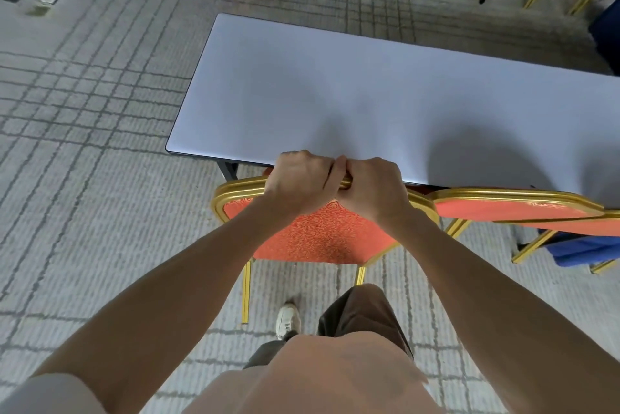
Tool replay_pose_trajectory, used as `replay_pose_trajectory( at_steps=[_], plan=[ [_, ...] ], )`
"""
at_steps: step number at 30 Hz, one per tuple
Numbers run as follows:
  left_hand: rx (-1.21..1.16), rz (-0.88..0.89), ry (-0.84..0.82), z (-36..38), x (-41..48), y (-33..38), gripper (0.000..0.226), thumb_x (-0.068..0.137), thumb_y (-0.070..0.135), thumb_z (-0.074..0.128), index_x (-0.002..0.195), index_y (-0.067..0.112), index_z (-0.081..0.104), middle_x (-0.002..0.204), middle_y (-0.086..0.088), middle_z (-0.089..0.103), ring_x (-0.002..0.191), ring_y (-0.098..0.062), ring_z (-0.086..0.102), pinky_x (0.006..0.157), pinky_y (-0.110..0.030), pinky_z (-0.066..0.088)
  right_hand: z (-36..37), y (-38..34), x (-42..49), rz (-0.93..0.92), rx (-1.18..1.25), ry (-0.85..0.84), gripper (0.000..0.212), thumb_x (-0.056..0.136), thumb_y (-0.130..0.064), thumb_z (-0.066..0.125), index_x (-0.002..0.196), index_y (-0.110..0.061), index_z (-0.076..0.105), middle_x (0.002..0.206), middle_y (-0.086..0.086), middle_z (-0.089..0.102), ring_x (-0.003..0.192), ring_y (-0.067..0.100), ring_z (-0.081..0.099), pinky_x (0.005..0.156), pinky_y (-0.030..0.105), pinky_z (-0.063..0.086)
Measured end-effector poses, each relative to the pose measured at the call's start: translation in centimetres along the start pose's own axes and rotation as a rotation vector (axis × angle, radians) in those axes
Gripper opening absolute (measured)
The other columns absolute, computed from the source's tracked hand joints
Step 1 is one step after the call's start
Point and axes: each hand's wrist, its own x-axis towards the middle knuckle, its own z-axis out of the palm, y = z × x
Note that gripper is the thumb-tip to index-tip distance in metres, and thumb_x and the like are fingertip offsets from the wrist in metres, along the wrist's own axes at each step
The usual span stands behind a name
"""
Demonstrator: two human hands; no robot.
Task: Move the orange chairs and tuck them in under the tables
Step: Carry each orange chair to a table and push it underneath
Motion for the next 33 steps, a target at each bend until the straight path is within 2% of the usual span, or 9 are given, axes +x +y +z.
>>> replay_pose_trajectory(
  at_steps=[5, 8, 12, 15, 18, 24, 28, 31, 33],
  plan=[
    [0.062, 0.014, -0.015, 1.8, 0.9, -1.0, 0.037, 0.098, 0.024, 0.039, 0.075, 0.015, 0.066, 0.051, 0.003, 0.053, 0.040, -0.024, 0.038, 0.044, -0.022, 0.027, 1.1, 0.5, 0.9, -0.021, 0.001, 0.022, 0.025, 0.072, -0.022, 0.070, 0.061, -0.023, 0.048, 0.047, 0.002, 0.056, 0.044, 0.033, 0.055, 0.049, 0.027, 0.037],
    [0.031, -0.062, -0.099, 3.3, 1.9, -1.1, 0.064, 0.099, 0.039, 0.008, 0.083, 0.019, 0.066, 0.067, -0.001, 0.064, 0.058, -0.028, 0.050, 0.051, -0.029, 0.027, 2.1, 1.3, 1.4, -0.007, 0.004, 0.026, 0.017, 0.076, -0.025, 0.067, 0.064, -0.017, 0.058, 0.049, 0.002, 0.057, 0.046, 0.033, 0.056, 0.050, 0.027, 0.037],
    [-0.071, -0.120, -0.139, 5.9, 3.6, -1.2, 0.054, 0.105, 0.037, 0.027, 0.077, 0.015, 0.068, 0.073, -0.011, 0.068, 0.075, -0.035, 0.064, 0.064, -0.034, 0.046, 3.6, 2.8, 2.4, 0.062, -0.067, -0.155, 0.020, 0.088, -0.035, 0.053, 0.084, -0.019, 0.064, 0.067, 0.003, 0.065, 0.061, 0.029, 0.054, 0.060, 0.030, 0.035],
    [-0.064, -0.132, -0.160, 7.4, 4.4, -2.1, 0.061, 0.103, 0.042, 0.021, 0.075, 0.015, 0.069, 0.071, -0.013, 0.067, 0.073, -0.035, 0.064, 0.060, -0.034, 0.039, 4.5, 3.1, 3.4, 0.069, -0.062, -0.200, 0.025, 0.089, -0.039, 0.049, 0.087, -0.020, 0.065, 0.071, 0.003, 0.067, 0.070, 0.032, 0.063, 0.062, 0.030, 0.038],
    [0.002, -0.082, -0.146, 7.8, 5.0, -3.4, 0.069, 0.097, 0.044, 0.005, 0.077, 0.018, 0.066, 0.070, -0.009, 0.066, 0.070, -0.035, 0.062, 0.057, -0.033, 0.031, 4.9, 3.0, 4.8, 0.073, -0.029, -0.195, 0.022, 0.088, -0.039, 0.050, 0.078, -0.023, 0.060, 0.070, 0.002, 0.066, 0.070, 0.032, 0.063, 0.061, 0.030, 0.040],
    [-0.032, -0.053, -0.086, 8.3, 4.8, -3.8, 0.047, 0.103, 0.027, 0.034, 0.069, 0.016, 0.065, 0.061, -0.005, 0.065, 0.058, -0.034, 0.060, 0.052, -0.031, 0.033, 6.5, 3.8, 5.7, 0.010, -0.058, -0.130, 0.025, 0.084, -0.037, 0.048, 0.065, -0.022, 0.053, 0.061, 0.005, 0.064, 0.062, 0.037, 0.062, 0.055, 0.030, 0.041],
    [-0.087, -0.093, -0.036, 10.1, 6.0, -2.7, 0.040, 0.091, 0.025, 0.048, 0.054, 0.016, 0.062, 0.045, -0.004, 0.056, 0.038, -0.030, 0.052, 0.046, -0.023, 0.029, 6.5, 6.1, 6.0, 0.011, -0.097, -0.104, 0.028, 0.085, -0.038, 0.048, 0.072, -0.020, 0.064, 0.065, 0.004, 0.066, 0.066, 0.036, 0.064, 0.059, 0.033, 0.049],
    [0.016, -0.015, -0.003, 12.5, 6.7, -2.1, 0.035, 0.084, 0.023, 0.044, 0.055, 0.018, 0.063, 0.043, 0.001, 0.053, 0.032, -0.025, 0.047, 0.045, -0.019, 0.025, 7.7, 7.5, 5.9, 0.040, -0.184, -0.176, 0.021, 0.084, -0.042, 0.057, 0.080, -0.024, 0.067, 0.071, -0.001, 0.068, 0.073, 0.028, 0.066, 0.062, 0.028, 0.043],
    [0.036, 0.010, -0.078, 13.8, 6.8, -2.3, 0.042, 0.086, 0.028, 0.031, 0.062, 0.018, 0.064, 0.050, 0.001, 0.058, 0.040, -0.026, 0.053, 0.046, -0.022, 0.029, 9.1, 7.8, 5.9, 0.039, -0.166, -0.176, 0.025, 0.078, -0.048, 0.063, 0.073, -0.024, 0.065, 0.066, -0.002, 0.067, 0.067, 0.026, 0.066, 0.058, 0.026, 0.039]
  ],
)
